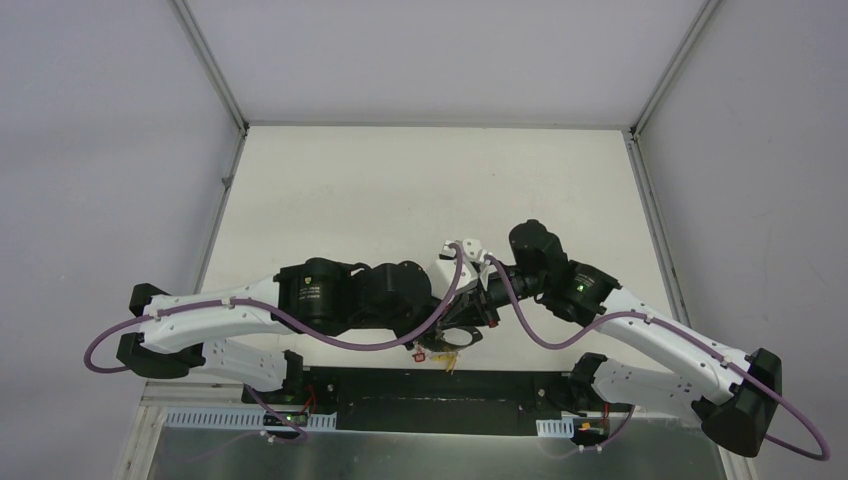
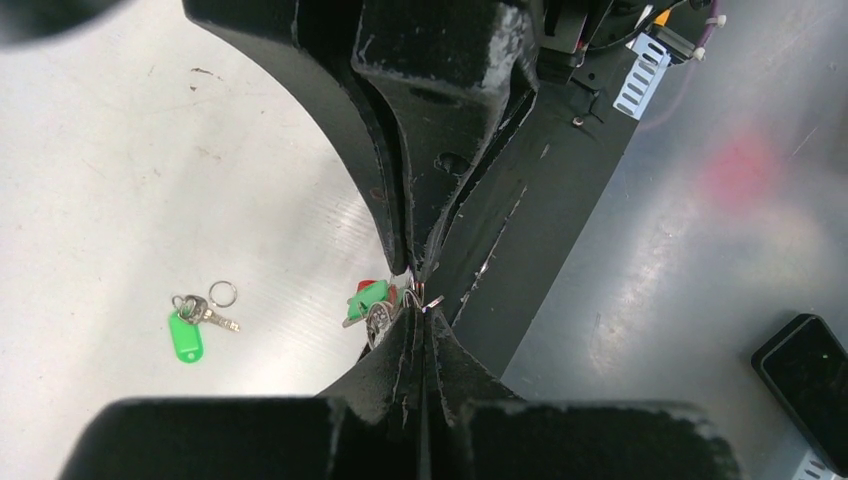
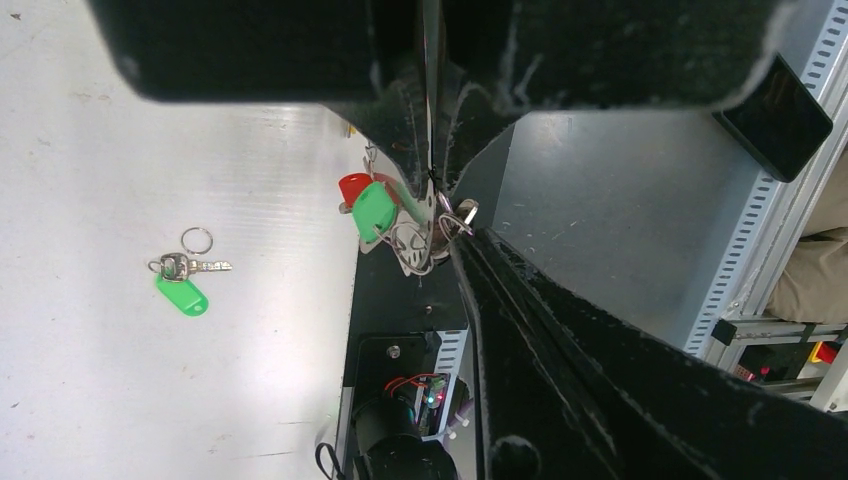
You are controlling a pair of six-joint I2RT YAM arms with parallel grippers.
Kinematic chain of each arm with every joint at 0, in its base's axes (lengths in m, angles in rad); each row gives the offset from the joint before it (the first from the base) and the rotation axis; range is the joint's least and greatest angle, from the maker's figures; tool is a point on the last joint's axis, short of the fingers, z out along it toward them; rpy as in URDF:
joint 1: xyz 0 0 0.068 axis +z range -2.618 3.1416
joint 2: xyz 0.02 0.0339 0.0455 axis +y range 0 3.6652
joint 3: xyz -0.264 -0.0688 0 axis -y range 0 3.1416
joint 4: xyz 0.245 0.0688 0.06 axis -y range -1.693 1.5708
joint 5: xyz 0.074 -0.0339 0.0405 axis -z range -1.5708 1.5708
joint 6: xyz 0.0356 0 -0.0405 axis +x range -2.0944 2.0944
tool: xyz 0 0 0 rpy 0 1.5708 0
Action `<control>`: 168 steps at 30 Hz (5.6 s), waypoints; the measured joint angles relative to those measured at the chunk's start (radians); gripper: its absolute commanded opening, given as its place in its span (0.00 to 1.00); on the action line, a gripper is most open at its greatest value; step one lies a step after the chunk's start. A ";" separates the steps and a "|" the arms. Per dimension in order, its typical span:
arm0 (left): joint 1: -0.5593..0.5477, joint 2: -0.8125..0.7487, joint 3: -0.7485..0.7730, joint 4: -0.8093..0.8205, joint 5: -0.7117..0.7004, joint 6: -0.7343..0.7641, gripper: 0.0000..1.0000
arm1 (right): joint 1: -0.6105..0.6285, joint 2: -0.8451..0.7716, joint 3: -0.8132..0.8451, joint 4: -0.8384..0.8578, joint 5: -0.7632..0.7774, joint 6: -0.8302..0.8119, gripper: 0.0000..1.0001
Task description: Put the keys on the keyring
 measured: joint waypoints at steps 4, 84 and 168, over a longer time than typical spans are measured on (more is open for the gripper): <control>0.000 -0.006 -0.011 0.006 0.000 -0.005 0.00 | 0.000 0.000 0.000 -0.003 -0.003 0.001 0.00; -0.013 -0.488 -0.546 0.822 -0.103 0.636 0.35 | -0.069 -0.129 -0.068 0.360 0.098 0.235 0.00; -0.013 0.048 0.357 -0.406 -0.263 0.034 0.00 | 0.058 0.146 0.039 0.623 0.088 0.397 0.39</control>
